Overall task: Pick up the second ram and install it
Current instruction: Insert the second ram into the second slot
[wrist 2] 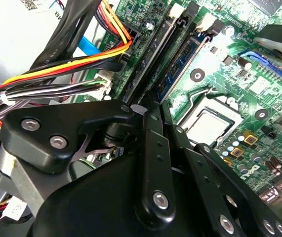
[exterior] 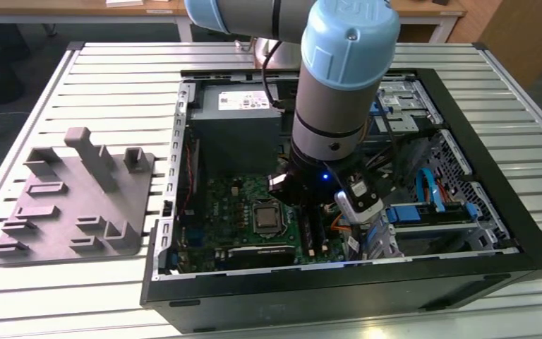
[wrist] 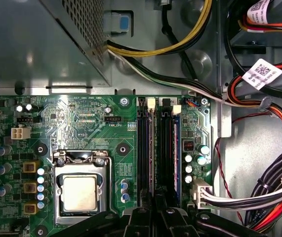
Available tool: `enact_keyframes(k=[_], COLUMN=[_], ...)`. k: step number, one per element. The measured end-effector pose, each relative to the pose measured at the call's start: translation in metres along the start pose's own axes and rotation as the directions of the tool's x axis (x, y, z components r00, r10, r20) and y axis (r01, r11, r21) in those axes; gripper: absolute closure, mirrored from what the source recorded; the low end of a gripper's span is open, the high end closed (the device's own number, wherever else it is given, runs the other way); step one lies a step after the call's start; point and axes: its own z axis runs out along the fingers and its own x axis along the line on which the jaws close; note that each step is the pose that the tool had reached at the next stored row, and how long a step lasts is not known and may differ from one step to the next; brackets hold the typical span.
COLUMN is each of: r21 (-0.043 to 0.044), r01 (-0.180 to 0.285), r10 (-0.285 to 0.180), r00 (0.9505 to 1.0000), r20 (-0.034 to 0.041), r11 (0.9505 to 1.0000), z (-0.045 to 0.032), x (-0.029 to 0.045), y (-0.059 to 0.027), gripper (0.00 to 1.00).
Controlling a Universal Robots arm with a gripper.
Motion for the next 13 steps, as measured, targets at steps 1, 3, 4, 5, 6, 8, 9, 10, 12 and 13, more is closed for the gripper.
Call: enact_keyframes(k=[1, 3, 4, 5, 6, 8, 9, 10, 12, 13], r21=[0.0001, 0.0001, 0.0, -0.0001, -0.0001, 0.0003, 0.0005, 0.0006, 0.0007, 0.0009], r01=[0.0, 0.0, 0.0, 0.0, 0.0, 0.0, 0.0, 0.0, 0.0, 0.0], r10=[0.0, 0.0, 0.0, 0.0, 0.0, 0.0, 0.0, 0.0, 0.0, 0.0], r00=[1.0, 1.0, 1.0, 1.0, 1.0, 1.0, 1.0, 1.0, 1.0, 1.0], r20=[0.0, 0.0001, 0.0001, 0.0002, 0.0002, 0.0001, 0.0, 0.0, -0.0001, 0.0], r11=[1.0, 1.0, 1.0, 1.0, 1.0, 1.0, 1.0, 1.0, 1.0, 1.0], z=[0.0, 0.0001, 0.0001, 0.0002, 0.0002, 0.0001, 0.0, -0.0001, -0.0032, -0.0062], x=[0.0, 0.0, 0.0, 0.0, 0.0, 0.0, 0.0, 0.0, 0.0, 0.0], y=[0.0, 0.0, 0.0, 0.0001, 0.0001, 0.0, 0.0, 0.0, 0.0001, 0.0001], gripper=[0.86, 0.86, 0.85, 0.85, 0.8, 0.73, 0.73, 0.73, 0.73, 0.73])
